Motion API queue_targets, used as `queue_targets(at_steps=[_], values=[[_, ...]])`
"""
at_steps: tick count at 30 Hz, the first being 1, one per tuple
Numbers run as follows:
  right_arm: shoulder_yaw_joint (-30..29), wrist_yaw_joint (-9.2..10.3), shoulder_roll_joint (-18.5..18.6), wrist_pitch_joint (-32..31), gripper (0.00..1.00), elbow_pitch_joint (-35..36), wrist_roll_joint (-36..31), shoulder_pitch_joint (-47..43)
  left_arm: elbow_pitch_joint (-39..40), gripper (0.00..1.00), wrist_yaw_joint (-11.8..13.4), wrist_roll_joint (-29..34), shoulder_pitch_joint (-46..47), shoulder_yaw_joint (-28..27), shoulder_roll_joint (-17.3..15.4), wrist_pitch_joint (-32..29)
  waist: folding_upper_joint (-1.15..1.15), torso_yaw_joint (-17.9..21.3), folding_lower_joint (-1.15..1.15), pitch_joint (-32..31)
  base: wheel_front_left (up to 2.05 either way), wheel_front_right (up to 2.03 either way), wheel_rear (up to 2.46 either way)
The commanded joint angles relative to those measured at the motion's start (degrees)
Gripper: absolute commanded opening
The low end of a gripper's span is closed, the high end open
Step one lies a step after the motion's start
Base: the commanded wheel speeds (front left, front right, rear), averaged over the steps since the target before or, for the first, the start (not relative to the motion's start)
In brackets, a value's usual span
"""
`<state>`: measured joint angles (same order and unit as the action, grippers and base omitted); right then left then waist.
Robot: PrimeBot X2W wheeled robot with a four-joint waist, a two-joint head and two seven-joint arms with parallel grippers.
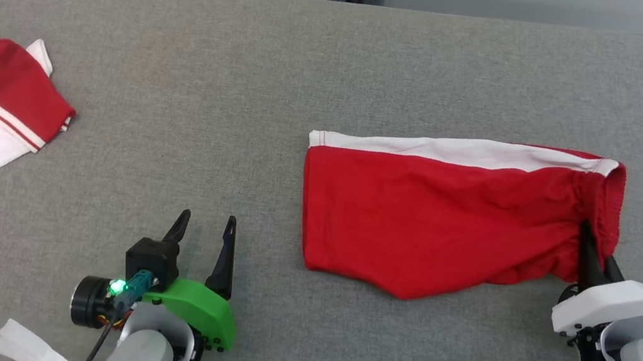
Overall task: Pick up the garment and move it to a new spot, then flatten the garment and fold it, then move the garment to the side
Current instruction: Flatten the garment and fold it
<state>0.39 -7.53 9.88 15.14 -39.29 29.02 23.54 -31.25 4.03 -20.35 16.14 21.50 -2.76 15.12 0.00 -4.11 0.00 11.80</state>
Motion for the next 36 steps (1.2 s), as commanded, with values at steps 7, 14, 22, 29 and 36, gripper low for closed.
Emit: queue_targets(at_steps=[7, 14, 22, 29, 36], values=[[3.98, 0.08, -1.51, 0.01, 0.00, 5.23, -1.33, 2.41, -0.33, 1.00, -0.23, -0.74, -0.95, 1.02, -0.27, 0.03, 0.00, 0.73, 0.00, -1.08, 0.00, 0.00, 0.00], [15.38, 0.08, -4.80, -1.14, 0.00, 7.07, -1.08, 4.66, -0.61, 1.00, -0.04, -1.81, -1.18, 2.34, -0.26, 0.03, 0.00, -2.59, 0.00, -1.59, 0.00, 0.00, 0.00], [22.69, 0.07, -6.68, -1.24, 1.00, 0.34, -5.65, 7.22, -0.45, 1.00, 0.51, -2.55, -1.30, 4.04, -0.26, 0.03, 0.00, -7.66, 0.00, -1.36, 0.00, 0.00, 0.00], [30.40, 0.08, -6.65, -0.23, 1.00, 0.99, -3.59, 7.11, -0.01, 1.00, 1.07, -2.08, -1.75, 3.52, -0.25, 0.03, 0.00, -7.04, 0.00, -1.62, 0.00, 0.00, 0.00], [24.79, 0.08, -6.66, 0.08, 1.00, 3.65, -9.18, 4.72, 1.35, 1.00, 1.28, 0.98, -1.83, 1.95, -0.25, 0.03, 0.00, -2.71, 0.00, -2.68, 0.00, 0.00, 0.00]])
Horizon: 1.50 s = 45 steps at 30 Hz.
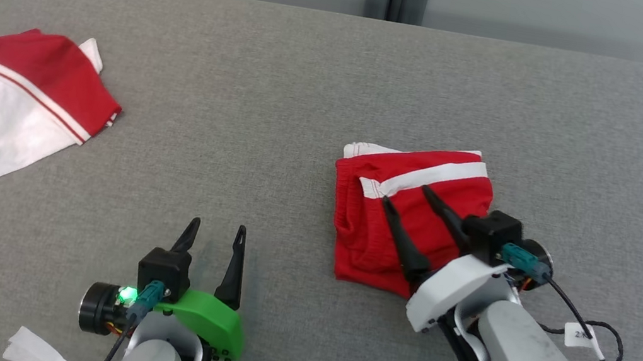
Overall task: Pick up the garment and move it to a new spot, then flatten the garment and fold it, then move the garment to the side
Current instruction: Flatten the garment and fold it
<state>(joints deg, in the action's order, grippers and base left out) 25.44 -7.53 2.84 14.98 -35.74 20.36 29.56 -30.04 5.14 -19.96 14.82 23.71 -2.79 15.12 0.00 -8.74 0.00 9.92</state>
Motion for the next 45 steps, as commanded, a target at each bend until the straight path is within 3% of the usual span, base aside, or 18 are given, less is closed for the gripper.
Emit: queue_targets(at_steps=[1, 9, 15, 29, 45], values=[[-2.66, 0.08, 0.54, 0.25, 1.00, 0.84, -1.92, -2.29, 0.64, 1.00, 0.24, 1.38, -0.54, -0.52, -0.24, 0.03, 0.00, 2.60, 0.00, -0.96, 0.00, 0.00, 0.00], [-18.14, 0.08, 0.42, 0.27, 1.00, 7.15, -12.10, -9.63, 4.37, 1.00, 0.18, 8.54, -2.48, -2.67, -0.24, 0.03, 0.00, 6.47, 0.00, -2.44, 0.00, 0.00, 0.00], [-23.50, 0.08, 0.17, 0.28, 1.00, 8.39, -14.67, -15.02, 5.98, 1.00, -0.40, 11.77, -6.18, -4.18, -0.24, 0.03, 0.00, 8.12, 0.00, -4.63, 0.00, 0.00, 0.00], [-23.76, 0.08, 0.18, 0.29, 1.00, 7.91, -11.59, -23.13, 9.71, 1.00, -0.27, 11.53, -15.10, -5.85, -0.24, 0.03, 0.00, 9.71, 0.00, -8.63, 0.00, 0.00, 0.00], [-16.02, 0.08, 0.19, 0.29, 1.00, 5.19, -9.95, -14.13, 10.56, 1.00, 0.58, 10.29, -10.04, -3.38, -0.25, 0.03, 0.00, 5.65, 0.00, -2.61, 0.00, 0.00, 0.00]])
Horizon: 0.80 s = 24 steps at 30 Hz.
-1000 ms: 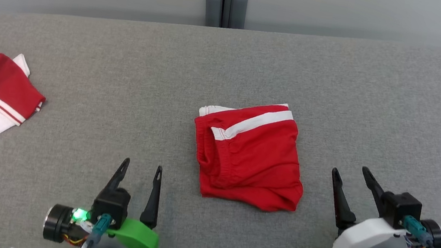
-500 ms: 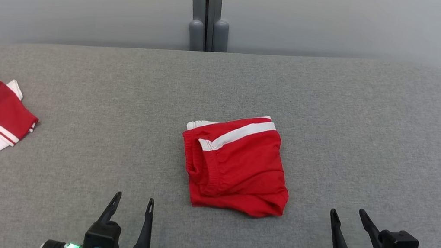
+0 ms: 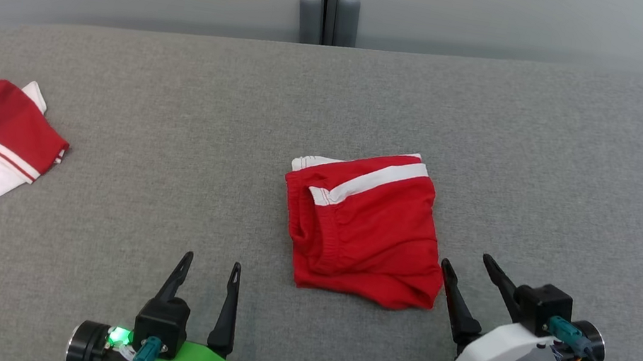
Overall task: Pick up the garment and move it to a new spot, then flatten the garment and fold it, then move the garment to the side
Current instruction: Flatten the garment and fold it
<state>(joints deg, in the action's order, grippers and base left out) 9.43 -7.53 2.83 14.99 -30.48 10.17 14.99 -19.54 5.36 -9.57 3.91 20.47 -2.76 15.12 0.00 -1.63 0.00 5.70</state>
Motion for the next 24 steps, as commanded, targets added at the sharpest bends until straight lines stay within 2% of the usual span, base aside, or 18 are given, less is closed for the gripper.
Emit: queue_targets(at_steps=[1, 3, 6, 8, 10, 11, 12, 13, 14, 24], values=[[0.40, 0.08, 0.22, 0.27, 0.93, -0.60, 0.34, 1.24, 0.06, 1.00, 0.44, -0.22, 1.11, 0.16, -0.27, 0.03, 0.00, -1.86, 0.00, 2.14, 0.00, 0.00, 0.00], [0.89, 0.08, 0.20, 0.27, 0.82, -1.28, 0.57, 2.17, -0.01, 1.00, 0.59, -0.39, 1.58, 0.47, -0.27, 0.03, 0.00, -2.53, 0.00, 2.98, 0.00, 0.00, 0.00], [1.54, 0.08, 0.20, 0.28, 0.79, -2.01, 0.77, 2.95, -0.09, 1.00, 0.83, -0.68, 2.12, 0.69, -0.27, 0.03, 0.00, -3.30, 0.00, 3.90, 0.00, 0.00, 0.00], [1.85, 0.08, 0.22, 0.28, 0.71, -2.41, 0.76, 3.27, -0.09, 1.00, 0.97, -0.83, 2.31, 0.74, -0.26, 0.03, 0.00, -3.66, 0.00, 4.38, 0.00, 0.00, 0.00], [2.19, 0.08, 0.21, 0.28, 0.58, -2.68, 0.78, 3.38, -0.11, 1.00, 1.09, -0.83, 2.65, 0.84, -0.26, 0.03, 0.00, -3.88, 0.00, 4.79, 0.00, 0.00, 0.00], [2.31, 0.08, 0.21, 0.28, 0.48, -2.73, 0.81, 3.41, -0.12, 1.00, 1.16, -0.86, 2.75, 0.87, -0.26, 0.03, 0.00, -3.92, 0.00, 4.92, 0.00, 0.00, 0.00], [2.41, 0.08, 0.22, 0.28, 0.34, -2.76, 0.88, 3.47, -0.11, 1.00, 1.17, -0.88, 2.85, 0.88, -0.26, 0.03, 0.00, -3.95, 0.00, 5.07, 0.00, 0.00, 0.00], [2.51, 0.08, 0.22, 0.28, 0.09, -2.73, 0.95, 3.51, -0.10, 1.00, 1.24, -0.93, 2.88, 0.91, -0.26, 0.03, 0.00, -3.96, 0.00, 5.18, 0.00, 0.00, 0.00], [2.78, 0.08, 0.21, 0.28, 0.00, -2.70, 1.13, 3.43, -0.09, 1.00, 1.28, -0.97, 2.90, 0.95, -0.26, 0.03, 0.00, -3.94, 0.00, 5.26, 0.00, 0.00, 0.00], [3.72, 0.08, 0.20, 0.28, 0.00, 2.26, 3.75, 0.25, -0.21, 1.00, 1.10, -0.99, 2.79, 0.81, -0.27, 0.03, 0.00, -2.17, 0.00, 3.95, 0.00, 0.00, 0.00]])
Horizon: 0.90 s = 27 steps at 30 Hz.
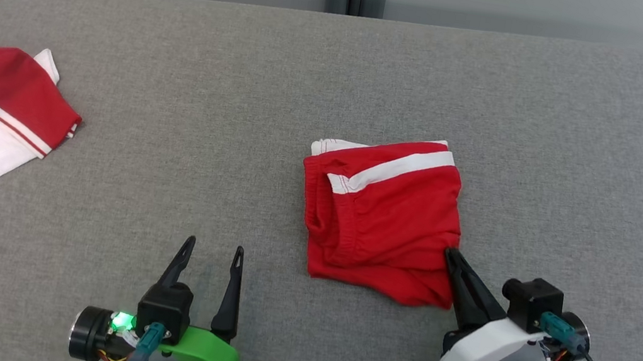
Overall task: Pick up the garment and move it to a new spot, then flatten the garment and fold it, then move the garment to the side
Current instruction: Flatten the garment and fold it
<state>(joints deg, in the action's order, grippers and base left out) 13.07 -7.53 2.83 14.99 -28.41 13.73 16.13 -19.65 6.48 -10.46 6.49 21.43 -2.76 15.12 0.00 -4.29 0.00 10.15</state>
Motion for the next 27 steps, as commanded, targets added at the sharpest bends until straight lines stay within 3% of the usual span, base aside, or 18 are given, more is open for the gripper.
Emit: queue_targets(at_steps=[1, 9, 16, 17, 18, 19, 20, 27], values=[[0.18, 0.08, 0.20, 0.28, 0.00, 0.83, 0.36, -1.42, -0.13, 1.00, -0.03, -0.10, 0.02, -0.20, -0.27, 0.03, 0.00, 0.68, 0.00, -0.65, 0.00, 0.00, 0.00], [-0.02, 0.08, 0.22, 0.28, 0.00, 5.23, -0.14, -7.87, -0.46, 1.00, -0.36, -0.22, -1.10, -0.41, -0.27, 0.03, 0.00, 2.09, 0.00, -1.79, 0.00, 0.00, 0.00], [-1.56, 0.08, 0.24, 0.27, 0.00, 1.88, -3.74, -11.19, -0.93, 1.00, -0.58, -0.39, -1.45, -0.46, -0.27, 0.03, 0.00, 2.57, 0.00, -2.24, 0.00, 0.00, 0.00], [-1.77, 0.08, 0.21, 0.27, 0.17, 1.39, -3.72, -11.25, -0.98, 1.00, -0.60, -0.32, -1.46, -0.52, -0.27, 0.03, 0.00, 2.62, 0.00, -2.33, 0.00, 0.00, 0.00], [-2.06, 0.08, 0.23, 0.27, 0.44, 1.01, -3.54, -11.26, -1.00, 1.00, -0.58, -0.20, -1.45, -0.65, -0.27, 0.03, 0.00, 2.70, 0.00, -2.46, 0.00, 0.00, 0.00], [-2.22, 0.08, 0.23, 0.27, 0.94, 1.20, -3.26, -11.24, -1.00, 1.00, -0.59, -0.09, -1.49, -0.80, -0.27, 0.03, 0.00, 2.79, 0.00, -2.59, 0.00, 0.00, 0.00], [-2.40, 0.08, 0.23, 0.27, 1.00, 1.52, -2.90, -11.22, -0.99, 1.00, -0.59, 0.06, -1.64, -1.03, -0.27, 0.03, 0.00, 2.95, 0.00, -2.79, 0.00, 0.00, 0.00], [-6.40, 0.08, 0.26, 0.27, 1.00, 9.24, -0.66, -9.45, 0.26, 1.00, -0.33, 0.80, -1.70, -2.43, -0.27, 0.03, 0.00, 4.15, 0.00, -3.55, 0.00, 0.00, 0.00]])
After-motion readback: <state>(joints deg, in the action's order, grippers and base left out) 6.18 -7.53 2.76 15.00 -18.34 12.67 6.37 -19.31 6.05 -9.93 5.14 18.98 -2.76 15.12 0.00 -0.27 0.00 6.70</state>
